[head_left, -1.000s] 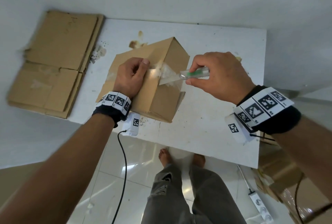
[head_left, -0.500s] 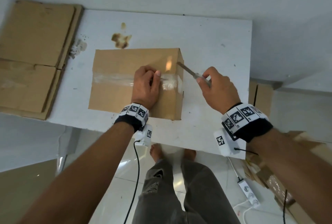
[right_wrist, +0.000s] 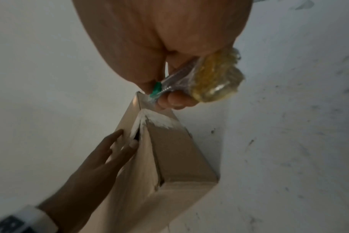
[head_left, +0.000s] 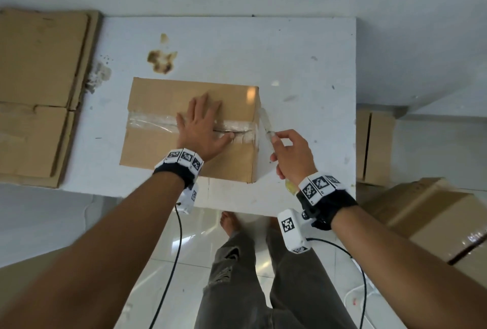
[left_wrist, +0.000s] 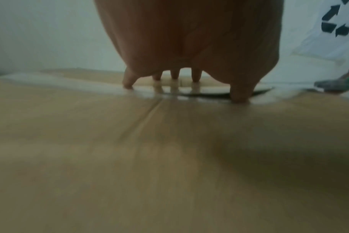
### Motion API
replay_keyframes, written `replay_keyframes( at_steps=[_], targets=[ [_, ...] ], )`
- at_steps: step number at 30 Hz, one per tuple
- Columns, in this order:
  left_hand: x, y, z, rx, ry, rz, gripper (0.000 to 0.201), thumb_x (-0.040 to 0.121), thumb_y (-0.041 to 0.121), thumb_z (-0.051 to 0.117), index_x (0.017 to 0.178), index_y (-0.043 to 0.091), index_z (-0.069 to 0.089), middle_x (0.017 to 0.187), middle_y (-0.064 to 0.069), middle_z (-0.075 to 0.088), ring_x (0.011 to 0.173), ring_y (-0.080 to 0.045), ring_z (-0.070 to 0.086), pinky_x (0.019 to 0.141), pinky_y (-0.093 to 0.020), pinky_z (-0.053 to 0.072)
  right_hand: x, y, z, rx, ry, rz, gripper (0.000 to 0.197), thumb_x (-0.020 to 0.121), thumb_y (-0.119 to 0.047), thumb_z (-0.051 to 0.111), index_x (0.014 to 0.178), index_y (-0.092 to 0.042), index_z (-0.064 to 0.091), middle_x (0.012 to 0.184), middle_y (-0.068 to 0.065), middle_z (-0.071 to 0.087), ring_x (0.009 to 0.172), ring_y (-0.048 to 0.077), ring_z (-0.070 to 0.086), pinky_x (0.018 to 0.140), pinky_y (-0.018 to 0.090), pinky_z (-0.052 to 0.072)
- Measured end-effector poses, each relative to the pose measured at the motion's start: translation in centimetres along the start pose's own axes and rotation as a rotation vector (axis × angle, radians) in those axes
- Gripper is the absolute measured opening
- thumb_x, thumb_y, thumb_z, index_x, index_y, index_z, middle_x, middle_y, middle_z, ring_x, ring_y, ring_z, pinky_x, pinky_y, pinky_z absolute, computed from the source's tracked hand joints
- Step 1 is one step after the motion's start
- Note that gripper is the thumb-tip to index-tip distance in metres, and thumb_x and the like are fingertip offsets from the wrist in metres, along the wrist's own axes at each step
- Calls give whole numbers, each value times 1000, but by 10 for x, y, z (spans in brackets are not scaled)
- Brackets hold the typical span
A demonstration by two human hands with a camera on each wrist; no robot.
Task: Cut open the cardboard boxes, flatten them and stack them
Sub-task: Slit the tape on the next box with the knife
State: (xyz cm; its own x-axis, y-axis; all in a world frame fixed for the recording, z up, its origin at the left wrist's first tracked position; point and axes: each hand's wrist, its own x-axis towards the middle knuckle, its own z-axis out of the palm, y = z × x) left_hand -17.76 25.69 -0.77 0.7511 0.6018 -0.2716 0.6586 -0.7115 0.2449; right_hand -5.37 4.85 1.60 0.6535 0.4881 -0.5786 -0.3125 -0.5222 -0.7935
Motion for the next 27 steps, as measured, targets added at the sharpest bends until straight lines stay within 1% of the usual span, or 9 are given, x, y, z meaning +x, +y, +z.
replay_keyframes(
  at_steps=[4,6,9,12,14,16,19,22,27],
  targets=[
    [-11,-1,17,-9,65,-10,83,93,75,32,161,29,24,173,1,3,158,-32,-2,120,-72,4,6,0,-21,-77,-79,-35,23,98,-47,60,102,-25,64,70,8,69,43,20,48,38,24,38],
    [-11,6,21,27,62,-33,81,96,73,22,162,26,22,173,-1,2,158,-35,-2,120,-72,3,14,-4,-31,-117,-111,-66,23,97,-47,61,101,-25,65,68,7,69,42,20,48,39,26,38],
    [-6,13,21,123,19,-44,74,101,64,29,163,23,20,172,-7,4,157,-41,2,119,-72,9,25,-7,-35,-163,-109,-86,23,96,-47,62,100,-25,66,68,7,70,42,20,48,39,27,39],
    [1,10,16,194,26,-22,74,96,62,49,157,25,31,168,-12,18,152,-45,18,115,-71,22,29,-6,-31,-201,-96,-69,22,97,-46,61,101,-24,65,69,6,70,41,19,49,41,27,41],
    [5,11,15,215,38,-34,73,94,61,55,154,25,34,166,-12,23,150,-45,23,113,-69,27,25,-5,-27,-209,-80,-60,22,98,-44,59,102,-23,63,70,6,70,41,18,49,41,27,42],
    [6,13,18,221,34,-51,70,98,61,46,156,24,32,167,-12,21,151,-46,21,115,-68,27,19,-4,-24,-204,-76,-56,23,99,-43,57,103,-21,62,72,7,71,42,19,50,41,27,42],
    [3,11,24,197,28,-53,68,103,60,29,161,24,26,170,-11,17,153,-46,15,118,-68,21,10,0,-25,-198,-87,-50,22,99,-43,58,101,-21,63,70,7,69,40,18,48,38,26,40],
    [1,9,26,183,53,-24,64,107,55,27,162,23,24,170,-10,19,153,-47,16,118,-69,19,13,-3,-26,-204,-88,-65,22,99,-41,59,102,-20,64,70,8,69,39,17,47,37,24,39],
    [4,10,23,158,62,-34,63,107,54,25,162,22,25,169,-9,22,152,-48,17,118,-69,19,16,-6,-25,-159,-76,-93,25,99,-44,59,103,-20,65,71,10,69,41,19,46,38,23,38]
  ],
)
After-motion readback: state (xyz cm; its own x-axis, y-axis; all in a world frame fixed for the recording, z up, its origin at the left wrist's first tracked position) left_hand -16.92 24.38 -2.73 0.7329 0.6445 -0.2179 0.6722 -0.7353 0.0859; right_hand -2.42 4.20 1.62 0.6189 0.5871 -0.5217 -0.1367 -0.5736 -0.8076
